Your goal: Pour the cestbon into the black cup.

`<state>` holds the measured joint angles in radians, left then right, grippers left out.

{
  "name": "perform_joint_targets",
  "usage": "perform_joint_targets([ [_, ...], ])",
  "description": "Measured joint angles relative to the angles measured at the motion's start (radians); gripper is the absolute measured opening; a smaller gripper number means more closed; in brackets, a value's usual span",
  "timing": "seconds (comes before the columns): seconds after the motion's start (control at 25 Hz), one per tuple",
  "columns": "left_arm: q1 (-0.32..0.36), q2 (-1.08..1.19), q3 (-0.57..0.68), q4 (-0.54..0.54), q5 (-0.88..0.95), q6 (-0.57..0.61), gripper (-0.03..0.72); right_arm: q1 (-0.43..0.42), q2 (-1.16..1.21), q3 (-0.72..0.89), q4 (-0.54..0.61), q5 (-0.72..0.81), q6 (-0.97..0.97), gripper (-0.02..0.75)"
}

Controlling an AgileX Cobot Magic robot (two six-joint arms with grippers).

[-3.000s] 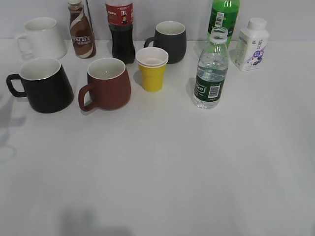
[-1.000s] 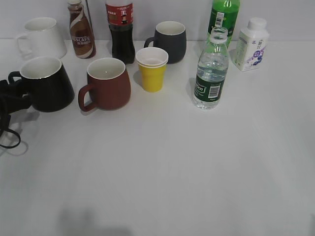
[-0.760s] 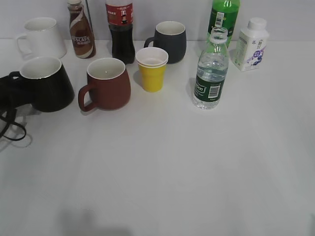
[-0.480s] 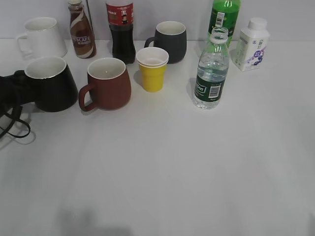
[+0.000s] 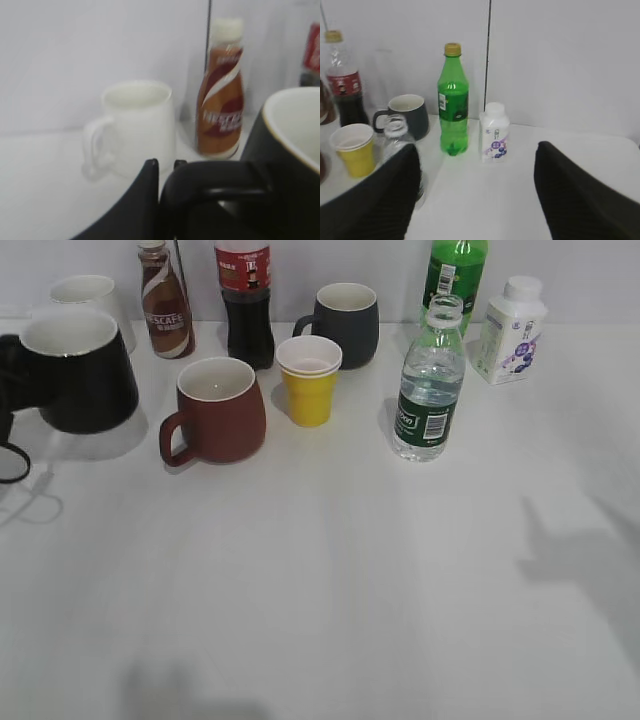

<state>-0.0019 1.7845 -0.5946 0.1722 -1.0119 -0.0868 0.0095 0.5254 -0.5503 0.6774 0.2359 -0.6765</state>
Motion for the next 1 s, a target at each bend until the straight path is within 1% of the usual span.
perform_joint_targets([
  [0.08, 0.000, -0.051, 0.001, 0.016, 0.027, 0.000, 0.051, 0.020, 0.117, -0.009, 0.178, -0.062, -0.182, 0.536],
  [0.16, 0.000, -0.090, 0.001, 0.033, 0.041, 0.000, 0.050, 0.067, 0.205, -0.010, 0.329, -0.082, -0.330, 0.536],
  [0.2, 0.000, -0.108, 0.001, 0.037, 0.045, 0.000, 0.050, 0.106, 0.248, -0.010, 0.413, -0.097, -0.399, 0.536],
  [0.24, 0.000, -0.123, 0.001, 0.042, 0.047, 0.000, 0.050, 0.153, 0.292, -0.010, 0.465, -0.120, -0.458, 0.535],
  [0.32, 0.000, -0.143, 0.001, 0.047, 0.049, 0.000, 0.050, 0.256, 0.339, -0.010, 0.533, -0.179, -0.532, 0.526],
  [0.44, 0.000, -0.157, 0.001, 0.051, 0.052, 0.000, 0.050, 0.427, 0.390, -0.012, 0.550, -0.257, -0.570, 0.515],
  [0.52, 0.000, -0.157, 0.001, 0.060, 0.055, 0.000, 0.050, 0.508, 0.442, -0.012, 0.553, -0.229, -0.571, 0.513],
  [0.6, 0.000, -0.157, 0.001, 0.073, 0.058, 0.000, 0.050, 0.538, 0.522, -0.012, 0.552, -0.145, -0.537, 0.513],
  [0.68, 0.000, -0.157, 0.001, 0.083, 0.060, 0.001, 0.050, 0.544, 0.614, 0.000, 0.555, -0.137, -0.446, 0.513],
  [0.76, 0.000, -0.157, 0.001, 0.090, 0.061, 0.001, 0.050, 0.545, 0.705, 0.015, 0.558, -0.236, -0.339, 0.513],
  [0.88, 0.000, -0.163, 0.001, 0.094, 0.067, 0.001, 0.050, 0.545, 0.796, 0.021, 0.574, -0.504, -0.255, 0.512],
  [0.92, 0.000, -0.170, 0.001, 0.097, 0.072, 0.001, 0.049, 0.545, 0.806, 0.021, 0.554, -0.603, -0.229, 0.513],
  [1.0, 0.000, -0.183, 0.001, 0.099, 0.069, 0.001, 0.049, 0.545, 0.807, 0.031, 0.421, -0.741, -0.105, 0.513],
])
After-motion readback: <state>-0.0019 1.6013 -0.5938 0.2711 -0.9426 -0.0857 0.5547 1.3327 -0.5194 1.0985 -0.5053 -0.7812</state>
